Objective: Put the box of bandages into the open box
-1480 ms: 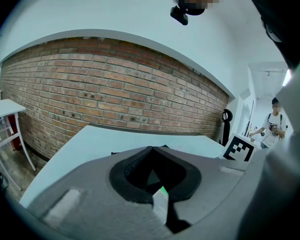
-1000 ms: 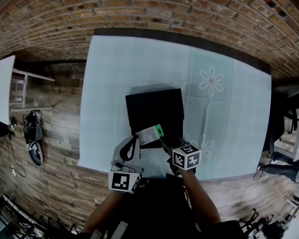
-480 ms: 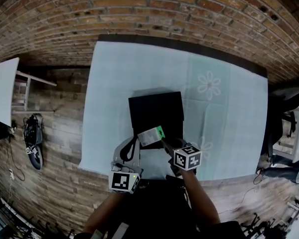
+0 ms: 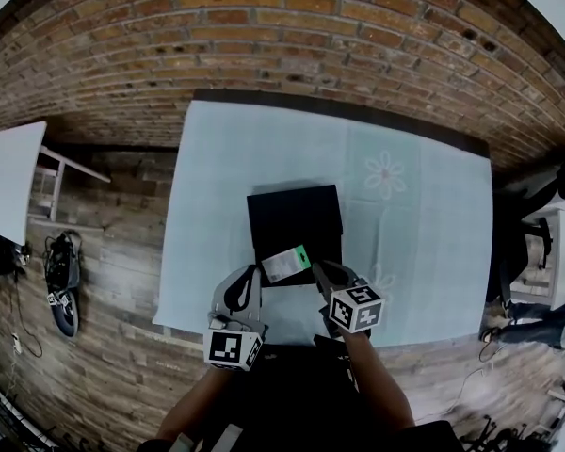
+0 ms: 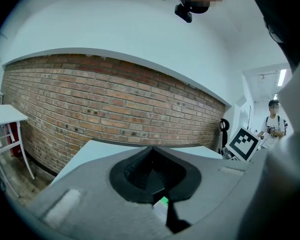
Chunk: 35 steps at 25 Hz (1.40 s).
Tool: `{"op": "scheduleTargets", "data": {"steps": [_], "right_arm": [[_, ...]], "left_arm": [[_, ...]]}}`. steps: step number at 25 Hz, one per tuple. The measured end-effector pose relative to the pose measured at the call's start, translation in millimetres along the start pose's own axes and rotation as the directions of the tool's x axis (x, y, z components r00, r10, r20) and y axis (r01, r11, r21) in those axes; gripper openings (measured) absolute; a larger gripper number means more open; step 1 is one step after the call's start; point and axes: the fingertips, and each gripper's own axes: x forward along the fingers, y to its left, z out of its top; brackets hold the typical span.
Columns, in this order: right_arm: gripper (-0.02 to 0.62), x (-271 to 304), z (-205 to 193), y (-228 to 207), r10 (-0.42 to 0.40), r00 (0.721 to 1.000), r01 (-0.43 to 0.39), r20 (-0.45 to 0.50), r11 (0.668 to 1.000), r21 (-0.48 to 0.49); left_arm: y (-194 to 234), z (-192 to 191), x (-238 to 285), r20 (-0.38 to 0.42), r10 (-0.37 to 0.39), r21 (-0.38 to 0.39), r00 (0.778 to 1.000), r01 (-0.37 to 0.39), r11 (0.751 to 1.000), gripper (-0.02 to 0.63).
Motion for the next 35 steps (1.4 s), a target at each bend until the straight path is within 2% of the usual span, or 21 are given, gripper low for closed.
{"op": "scheduleTargets", "data": {"steps": [7,11,17,22,27,35], "right_arm": [[0.001,-49.0,26.5,38.8,-0.018,0.982,0.03,0.186,0.998,-0.059],[0.002,-80.1,36.8,64.2,-0.026,0.954,0.056,0.298,0.994,-0.093],[0.002,-118.6,35.5,93.0,-0.071,0.907,0.139,0.416,0.981,-0.135],[0.002,-127.3,32.4,110.2,-0.049,0.895,0.149,0.444,0.97,-0.193],[0.0,-127.4,24.6,129.5,0.016,0.904,0.114,0.428,0.954,-0.276],[0.002,-129.0,25.3,139.5,0.052,0.902,0.084,0.429,0.953,-0.291]], "left_arm": [[-8.7,23.3,-29.4,0.054,-0.029,0.014,0.998,0.028,1.0,-0.002],[-9.2,29.1,-50.4,0.077,-0.035,0.016,0.996,0.034,0.999,-0.002],[-9.5,23.9,-80.2,0.061,-0.033,0.031,0.998,0.031,0.999,-0.003],[-12.8,21.5,-87.6,0.059,-0.045,0.035,0.997,0.043,0.998,-0.002],[-16.3,18.5,-91.7,0.072,-0.061,0.04,0.996,0.058,0.997,-0.003],[-14.9,21.1,-97.2,0.08,-0.053,0.04,0.995,0.049,0.998,-0.002]]}}
